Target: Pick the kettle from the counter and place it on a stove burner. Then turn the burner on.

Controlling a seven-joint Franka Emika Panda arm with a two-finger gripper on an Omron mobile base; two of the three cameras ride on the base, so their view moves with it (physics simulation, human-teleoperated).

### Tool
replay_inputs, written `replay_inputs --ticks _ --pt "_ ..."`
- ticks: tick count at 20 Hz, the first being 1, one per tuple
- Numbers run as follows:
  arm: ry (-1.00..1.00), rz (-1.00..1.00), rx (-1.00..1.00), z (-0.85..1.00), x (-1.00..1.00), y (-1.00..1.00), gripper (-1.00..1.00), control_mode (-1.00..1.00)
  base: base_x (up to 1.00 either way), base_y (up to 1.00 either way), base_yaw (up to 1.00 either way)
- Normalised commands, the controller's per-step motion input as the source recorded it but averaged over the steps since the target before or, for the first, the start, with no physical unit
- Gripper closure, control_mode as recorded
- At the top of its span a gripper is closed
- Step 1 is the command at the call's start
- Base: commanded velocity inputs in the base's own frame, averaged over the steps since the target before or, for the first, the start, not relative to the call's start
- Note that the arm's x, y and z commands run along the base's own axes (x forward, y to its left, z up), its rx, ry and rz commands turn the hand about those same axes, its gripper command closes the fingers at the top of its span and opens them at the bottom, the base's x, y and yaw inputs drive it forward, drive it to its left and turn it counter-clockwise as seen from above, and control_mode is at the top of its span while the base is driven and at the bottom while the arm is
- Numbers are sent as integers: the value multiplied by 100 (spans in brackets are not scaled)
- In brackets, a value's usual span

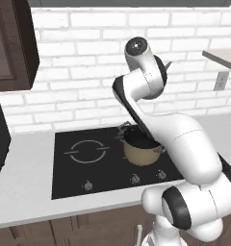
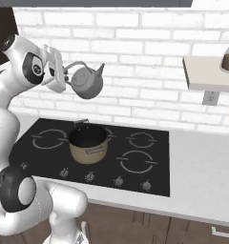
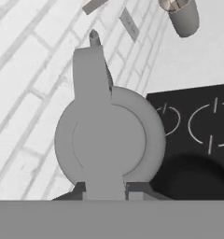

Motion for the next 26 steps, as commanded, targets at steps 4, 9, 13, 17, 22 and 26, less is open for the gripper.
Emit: replay_inputs --ticks 4,9,13,17,22,26 --pt "8 12 0 0 20 100 100 -100 0 0 0" --pt "8 14 1 0 21 100 100 -100 0 0 0" --pt "21 27 14 -1 19 100 100 -100 0 0 0" --pt "25 37 25 -46 11 100 100 -100 0 0 0" --pt "6 18 10 -47 5 59 100 -100 0 0 0" --pt "11 2 -24 -42 16 10 100 -100 0 0 0"
